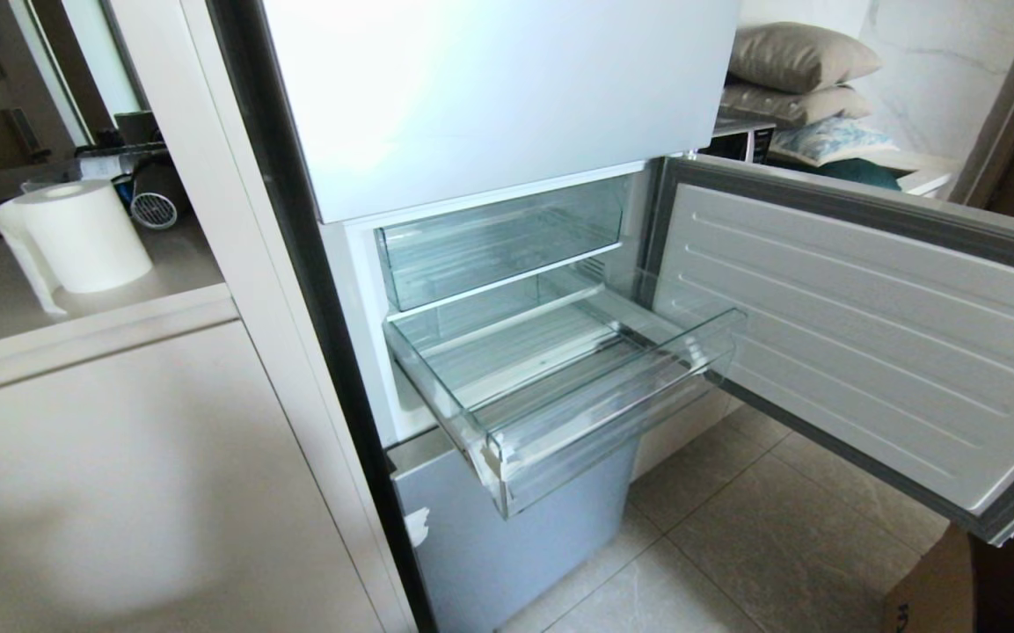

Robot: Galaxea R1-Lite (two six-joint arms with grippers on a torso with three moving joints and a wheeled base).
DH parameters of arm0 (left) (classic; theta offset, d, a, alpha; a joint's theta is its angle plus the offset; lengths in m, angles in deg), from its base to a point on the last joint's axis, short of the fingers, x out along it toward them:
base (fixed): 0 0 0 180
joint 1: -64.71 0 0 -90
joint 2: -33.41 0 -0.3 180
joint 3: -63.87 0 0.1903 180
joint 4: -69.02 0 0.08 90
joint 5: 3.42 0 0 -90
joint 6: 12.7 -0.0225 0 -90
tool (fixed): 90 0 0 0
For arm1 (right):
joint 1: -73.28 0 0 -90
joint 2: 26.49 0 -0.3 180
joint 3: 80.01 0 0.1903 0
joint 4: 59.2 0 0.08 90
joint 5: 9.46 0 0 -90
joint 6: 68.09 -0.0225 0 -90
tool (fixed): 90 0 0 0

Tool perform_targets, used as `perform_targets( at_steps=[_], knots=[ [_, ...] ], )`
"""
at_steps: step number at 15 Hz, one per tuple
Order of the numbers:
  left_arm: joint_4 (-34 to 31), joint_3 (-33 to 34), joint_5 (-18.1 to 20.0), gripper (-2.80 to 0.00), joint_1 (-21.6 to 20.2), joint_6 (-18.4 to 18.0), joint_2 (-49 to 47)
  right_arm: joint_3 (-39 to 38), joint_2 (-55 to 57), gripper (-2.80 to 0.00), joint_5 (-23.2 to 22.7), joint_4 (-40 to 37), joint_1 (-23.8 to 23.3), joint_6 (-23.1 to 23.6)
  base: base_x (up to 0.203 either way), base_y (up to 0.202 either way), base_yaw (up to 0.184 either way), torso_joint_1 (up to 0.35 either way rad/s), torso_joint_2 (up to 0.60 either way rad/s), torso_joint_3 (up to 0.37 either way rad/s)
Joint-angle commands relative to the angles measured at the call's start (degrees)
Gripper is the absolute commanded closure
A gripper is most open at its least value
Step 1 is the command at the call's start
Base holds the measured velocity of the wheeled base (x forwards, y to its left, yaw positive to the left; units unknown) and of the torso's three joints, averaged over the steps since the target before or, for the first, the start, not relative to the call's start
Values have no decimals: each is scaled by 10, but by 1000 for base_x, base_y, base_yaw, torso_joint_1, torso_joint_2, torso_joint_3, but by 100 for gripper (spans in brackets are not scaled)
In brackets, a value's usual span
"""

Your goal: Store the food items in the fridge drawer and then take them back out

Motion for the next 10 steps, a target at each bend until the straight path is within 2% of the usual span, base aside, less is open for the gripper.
perform_targets(
  at_steps=[1,3,4,10],
  knots=[
    [-1,0,0,0,0,0,0,12,12,-280,-1,5,1,0,0,0,0,0,0,0],
    [-1,0,0,0,0,0,0,21,20,-280,-1,5,2,0,0,0,0,0,0,0],
    [-1,0,0,0,0,0,0,22,21,0,-1,5,2,0,0,0,0,0,0,0],
    [-1,0,0,0,0,0,0,27,22,0,-2,4,3,-2,0,0,0,0,0,0]
  ],
)
